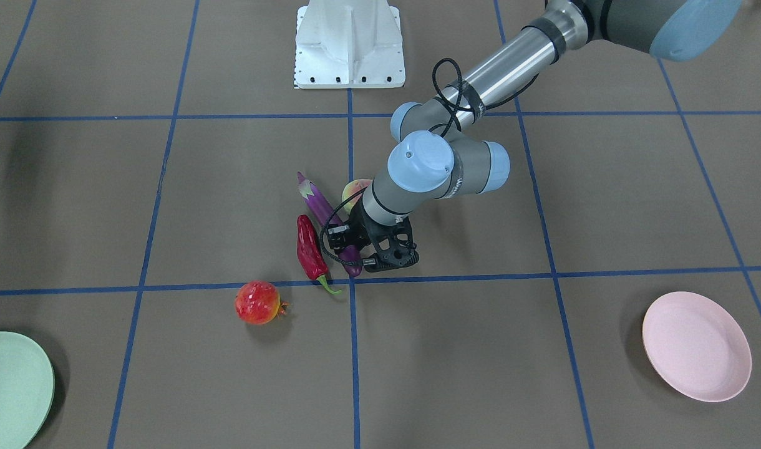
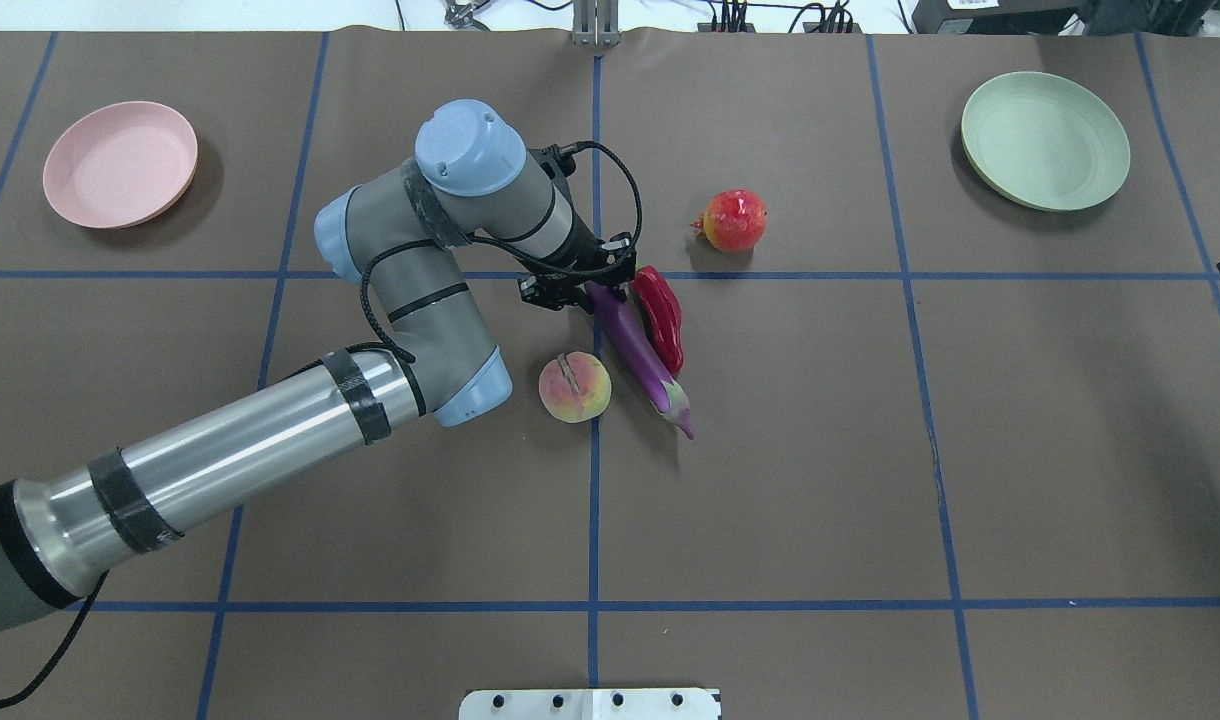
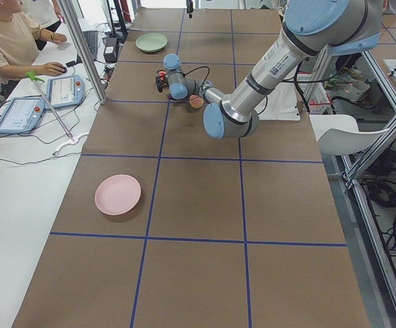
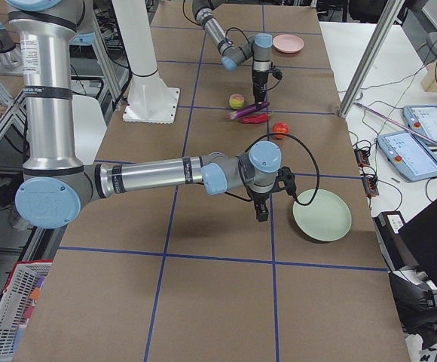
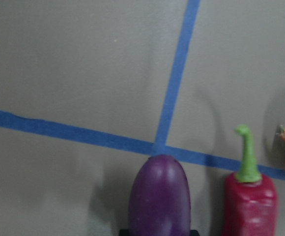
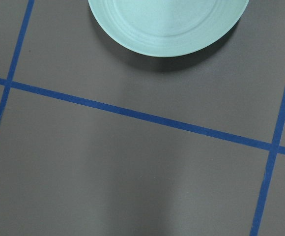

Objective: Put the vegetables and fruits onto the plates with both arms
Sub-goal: 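Close the left gripper on the eggplant and lift it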

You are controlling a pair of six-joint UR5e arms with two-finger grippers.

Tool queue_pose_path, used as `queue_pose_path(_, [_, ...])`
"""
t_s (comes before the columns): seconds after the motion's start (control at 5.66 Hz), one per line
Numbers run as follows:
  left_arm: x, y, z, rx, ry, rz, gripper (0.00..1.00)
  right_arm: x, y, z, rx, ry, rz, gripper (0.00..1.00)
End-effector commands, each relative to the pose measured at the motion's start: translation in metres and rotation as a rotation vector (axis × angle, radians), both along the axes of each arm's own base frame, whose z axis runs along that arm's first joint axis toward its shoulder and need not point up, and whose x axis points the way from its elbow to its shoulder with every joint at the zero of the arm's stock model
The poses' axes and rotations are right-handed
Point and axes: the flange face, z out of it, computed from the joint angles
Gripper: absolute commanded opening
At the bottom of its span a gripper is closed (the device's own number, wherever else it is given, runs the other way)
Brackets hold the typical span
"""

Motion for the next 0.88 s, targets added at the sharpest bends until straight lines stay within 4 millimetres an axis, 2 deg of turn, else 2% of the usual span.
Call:
queue_pose_path(0.0, [-0.03,-0.02,-0.016,-0.007,0.042,-0.022,0.0,-0.001,0.0,0.001,0.0,0.001,-0.001,1.0])
queue_pose_path(0.18, [-0.075,-0.048,-0.023,-0.015,0.073,-0.023,0.0,-0.001,-0.001,-0.003,0.007,0.0,0.0,1.0])
queue_pose_path(0.35, [-0.133,-0.089,-0.006,-0.046,0.071,-0.059,0.0,-0.005,-0.009,-0.015,-0.005,-0.007,0.024,1.0])
queue_pose_path(0.53, [-0.227,-0.133,0.063,-0.023,0.042,-0.066,0.0,-0.023,-0.025,-0.04,-0.045,-0.025,0.066,1.0])
queue_pose_path(0.71, [-0.31,-0.162,0.155,0.051,-0.052,-0.074,0.0,-0.053,-0.039,-0.068,-0.082,-0.043,0.087,1.0])
